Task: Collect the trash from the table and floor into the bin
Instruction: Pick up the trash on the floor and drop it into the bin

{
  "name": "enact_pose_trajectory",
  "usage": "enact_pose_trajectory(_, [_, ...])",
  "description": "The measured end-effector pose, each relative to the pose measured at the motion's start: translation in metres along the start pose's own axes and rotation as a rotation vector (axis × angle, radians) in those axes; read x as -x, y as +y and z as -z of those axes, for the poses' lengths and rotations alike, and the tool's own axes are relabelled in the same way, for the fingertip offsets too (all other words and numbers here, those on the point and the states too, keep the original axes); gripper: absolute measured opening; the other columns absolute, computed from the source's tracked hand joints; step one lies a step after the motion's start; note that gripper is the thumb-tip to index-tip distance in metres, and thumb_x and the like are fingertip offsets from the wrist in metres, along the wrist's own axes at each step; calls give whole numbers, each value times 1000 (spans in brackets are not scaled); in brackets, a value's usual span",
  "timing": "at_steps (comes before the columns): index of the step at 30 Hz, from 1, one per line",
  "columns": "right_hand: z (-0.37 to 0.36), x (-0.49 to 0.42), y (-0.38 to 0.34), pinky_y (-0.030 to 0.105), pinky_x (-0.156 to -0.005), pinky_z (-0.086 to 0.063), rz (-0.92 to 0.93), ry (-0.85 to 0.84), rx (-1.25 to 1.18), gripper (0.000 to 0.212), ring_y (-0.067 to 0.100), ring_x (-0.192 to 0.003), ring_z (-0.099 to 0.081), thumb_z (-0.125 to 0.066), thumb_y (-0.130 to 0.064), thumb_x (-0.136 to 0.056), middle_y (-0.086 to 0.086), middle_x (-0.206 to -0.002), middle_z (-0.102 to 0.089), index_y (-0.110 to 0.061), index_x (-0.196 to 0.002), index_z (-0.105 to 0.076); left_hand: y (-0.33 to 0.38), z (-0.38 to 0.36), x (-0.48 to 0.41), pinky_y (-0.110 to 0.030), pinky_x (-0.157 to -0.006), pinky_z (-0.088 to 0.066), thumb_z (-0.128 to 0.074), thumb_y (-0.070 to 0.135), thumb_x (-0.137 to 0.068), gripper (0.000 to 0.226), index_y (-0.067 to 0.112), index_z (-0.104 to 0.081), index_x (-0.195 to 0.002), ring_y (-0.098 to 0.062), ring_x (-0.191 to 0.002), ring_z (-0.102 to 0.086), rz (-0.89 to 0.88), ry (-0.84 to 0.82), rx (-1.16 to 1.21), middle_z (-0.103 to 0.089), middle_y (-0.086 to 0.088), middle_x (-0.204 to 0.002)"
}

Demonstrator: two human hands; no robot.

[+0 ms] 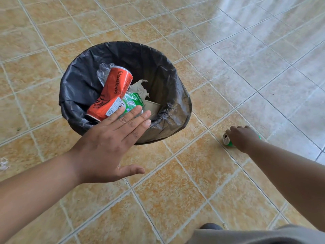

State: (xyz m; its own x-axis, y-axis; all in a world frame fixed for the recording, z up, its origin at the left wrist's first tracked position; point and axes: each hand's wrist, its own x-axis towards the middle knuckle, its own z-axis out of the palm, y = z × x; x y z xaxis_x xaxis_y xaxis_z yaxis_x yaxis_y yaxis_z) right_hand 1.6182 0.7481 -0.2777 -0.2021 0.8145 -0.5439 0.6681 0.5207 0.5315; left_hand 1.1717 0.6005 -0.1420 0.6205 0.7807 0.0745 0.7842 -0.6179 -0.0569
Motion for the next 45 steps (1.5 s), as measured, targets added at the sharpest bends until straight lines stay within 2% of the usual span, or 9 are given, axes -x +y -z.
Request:
enact_pose_trajectory(6, [34, -2, -11, 36, -57, -52, -126, 201, -336, 37, 34, -77, -66, -65, -21, -95, 13, -109, -55, -5, -125, -52, 0, 2, 0, -53, -121, -22, -35, 80, -89, 103, 1, -26, -155, -29, -154, -13, -3, -12, -15, -19, -15, -165])
enact_pose_trajectory(11, [123, -1, -2, 43, -74, -56, -113, 725, -832, 54, 41, -89, -65, -74, -22, -88, 23, -117, -60, -2, -134, -52, 0, 2, 1, -53, -121, -23, -34, 79, -90, 101, 3, -25, -155, -28, -154, -12, 4, -8, -9, -17, -14, -165])
enact_pose_trajectory(15, [213, 22, 5, 37, -93, -56, -43, 1233, -1466, 50, 24, -106, -68, -71, -20, -90, 15, -122, -64, -1, -134, -56, 0, 1, 0, -53, -121, -22, -32, 78, -91, 99, 3, -24, -156, -28, -154, -10, 7, -13, -12, -16, -14, -166])
enact_pose_trajectory(18, [262, 49, -5, 37, -93, -57, 149, 1408, -1719, 53, 9, -109, -66, -66, -19, -97, 9, -116, -62, 9, -138, -48, 0, 1, 0, -51, -122, -19, -30, 79, -91, 100, 4, -22, -156, -27, -155, -9, 9, -16, -21, -15, -12, -166])
enact_pose_trajectory(22, [283, 69, -34, 29, -74, -62, 200, 1221, -1687, 54, -3, -92, -70, -71, -27, -93, -16, -106, -67, -6, -135, -45, 0, 3, 0, -48, -124, -12, -30, 80, -91, 101, 5, -20, -157, -27, -155, -8, 11, -17, -25, -14, -12, -166])
enact_pose_trajectory(26, [280, 60, -63, 14, -66, -55, 145, 997, -1391, 44, 2, -78, -71, -75, -38, -88, -6, -92, -71, -19, -125, -61, 0, 5, 0, -49, -123, -14, -28, 80, -91, 101, 4, -22, -156, -28, -154, -9, 8, -23, -30, -17, -12, -165])
enact_pose_trajectory(34, [291, 22, -74, 47, -96, -39, 41, 831, -753, 71, 36, -124, -45, -40, -63, -98, 9, -114, -71, -21, -155, -32, 0, 8, 1, -50, -124, -12, -25, 80, -91, 100, 5, -18, -157, -26, -155, -3, 8, -38, -6, -13, -11, -166])
enact_pose_trajectory(38, [284, 18, -82, 52, -117, -28, 96, 662, -770, 83, 33, -150, -19, -35, -64, -99, 10, -157, -41, -17, -161, -8, 0, 7, 1, -50, -124, -11, -25, 79, -92, 99, 4, -19, -157, -26, -155, -3, 3, -20, 5, -12, -11, -166])
enact_pose_trajectory(45, [269, 24, -87, 43, -119, -31, 95, 703, -1093, 64, 24, -148, -31, -50, -45, -101, 3, -163, -30, -18, -156, -34, -1, 4, 2, -50, -124, -12, -26, 78, -93, 98, 4, -19, -157, -27, -155, -4, -3, 9, 6, -13, -12, -166])
